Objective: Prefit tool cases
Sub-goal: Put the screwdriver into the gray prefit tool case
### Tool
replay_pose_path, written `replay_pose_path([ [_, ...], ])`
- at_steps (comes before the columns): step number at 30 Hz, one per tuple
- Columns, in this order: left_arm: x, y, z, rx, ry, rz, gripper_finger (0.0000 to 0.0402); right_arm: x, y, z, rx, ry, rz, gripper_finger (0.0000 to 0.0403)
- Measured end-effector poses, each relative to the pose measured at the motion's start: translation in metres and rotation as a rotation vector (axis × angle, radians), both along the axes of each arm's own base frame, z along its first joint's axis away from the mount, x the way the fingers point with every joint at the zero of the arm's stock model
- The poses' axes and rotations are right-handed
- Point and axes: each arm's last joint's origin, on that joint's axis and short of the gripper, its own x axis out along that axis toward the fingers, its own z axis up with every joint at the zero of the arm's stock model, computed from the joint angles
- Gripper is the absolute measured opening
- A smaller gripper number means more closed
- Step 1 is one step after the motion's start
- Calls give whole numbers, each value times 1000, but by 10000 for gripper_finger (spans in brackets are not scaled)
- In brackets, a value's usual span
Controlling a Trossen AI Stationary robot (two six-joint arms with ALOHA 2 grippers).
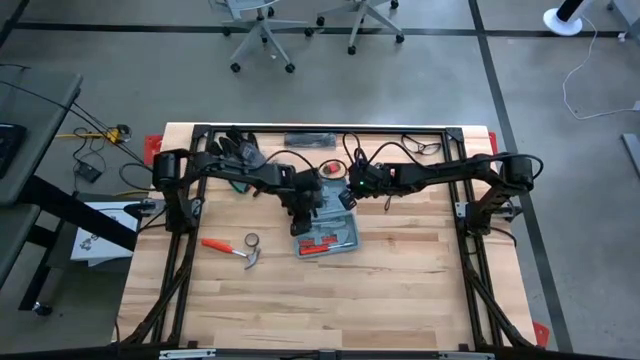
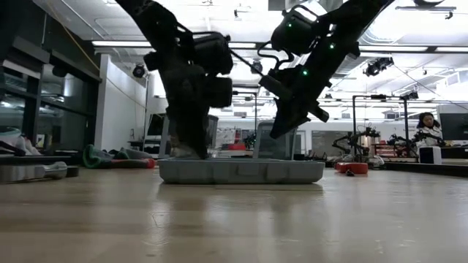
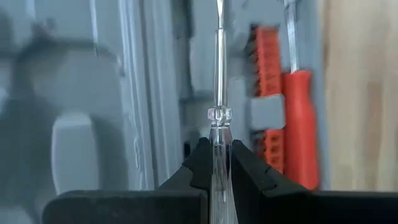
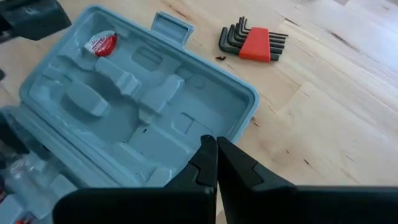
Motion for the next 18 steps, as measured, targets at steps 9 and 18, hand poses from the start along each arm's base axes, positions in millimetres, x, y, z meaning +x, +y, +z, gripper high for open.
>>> replay_pose_path([
  [9, 1, 0, -5, 4, 22, 25, 31, 0, 0, 0, 3, 0, 7, 0],
  [18, 1, 2, -5, 33, 35, 67, 78, 0, 2, 0, 26, -3, 31, 0],
])
